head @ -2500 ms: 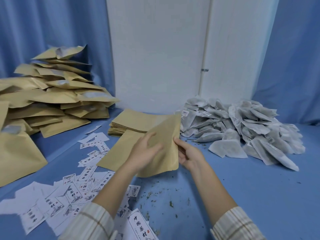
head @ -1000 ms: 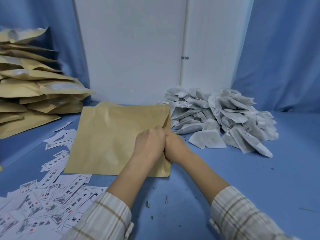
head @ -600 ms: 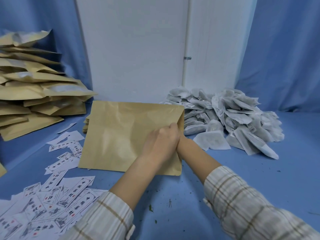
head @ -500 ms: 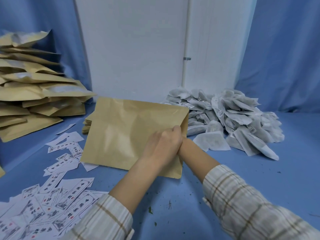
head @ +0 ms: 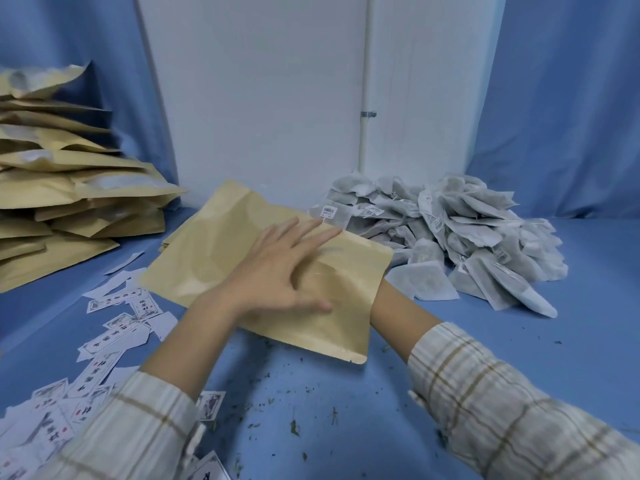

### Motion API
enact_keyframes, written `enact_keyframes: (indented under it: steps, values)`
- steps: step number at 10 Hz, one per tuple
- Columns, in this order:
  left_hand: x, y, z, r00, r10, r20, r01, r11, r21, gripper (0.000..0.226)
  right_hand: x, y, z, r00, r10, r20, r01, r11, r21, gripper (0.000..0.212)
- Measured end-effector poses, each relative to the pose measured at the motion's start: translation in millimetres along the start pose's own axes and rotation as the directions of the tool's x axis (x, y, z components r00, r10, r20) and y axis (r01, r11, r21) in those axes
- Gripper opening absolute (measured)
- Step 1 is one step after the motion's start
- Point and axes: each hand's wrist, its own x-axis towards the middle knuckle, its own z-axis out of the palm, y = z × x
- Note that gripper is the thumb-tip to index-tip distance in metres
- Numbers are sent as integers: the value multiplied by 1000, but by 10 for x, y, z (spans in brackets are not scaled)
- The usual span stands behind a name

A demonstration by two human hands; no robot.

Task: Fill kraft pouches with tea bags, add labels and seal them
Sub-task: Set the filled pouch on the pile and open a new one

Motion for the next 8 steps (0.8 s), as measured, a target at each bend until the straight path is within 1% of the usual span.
enact_keyframes:
  steps: [1, 2, 3, 4, 5, 6, 7, 8]
  values:
    - [62, -113, 73, 1000, 4, -1, -4, 997, 80, 85, 31, 254, 402, 982, 188, -21, -174, 940, 293, 55]
    - [89, -202, 136, 990, -69, -125, 77, 995, 60, 78, 188, 614, 247, 991, 127, -39, -120, 982, 146, 21]
    - [163, -237, 268, 974, -179, -138, 178, 984, -15, 79, 300, 564, -236, 993, -30, -111, -10, 940, -341, 16]
    - [252, -239, 492, 956, -259, -142, 247, 964, -96, 75, 248, 895, -437, 926, -308, -219, 189, 879, -438, 39]
    - [352, -273, 696, 939, -319, -126, 294, 938, -185, 75, 281, 1223, -663, 921, -179, -346, -66, 803, -593, 41]
    - [419, -318, 842, 931, -355, -86, 331, 918, -218, 75, 233, 1400, -895, 858, 158, -489, -454, 680, -576, 60]
    - [463, -355, 920, 920, -385, -76, 355, 899, -255, 76, 240, 1512, -968, 832, 247, -497, -504, 712, -490, 68]
    - [482, -380, 950, 913, -403, -61, 364, 874, -321, 77, 223, 1534, -1030, 836, 116, -536, -312, 904, -292, 58]
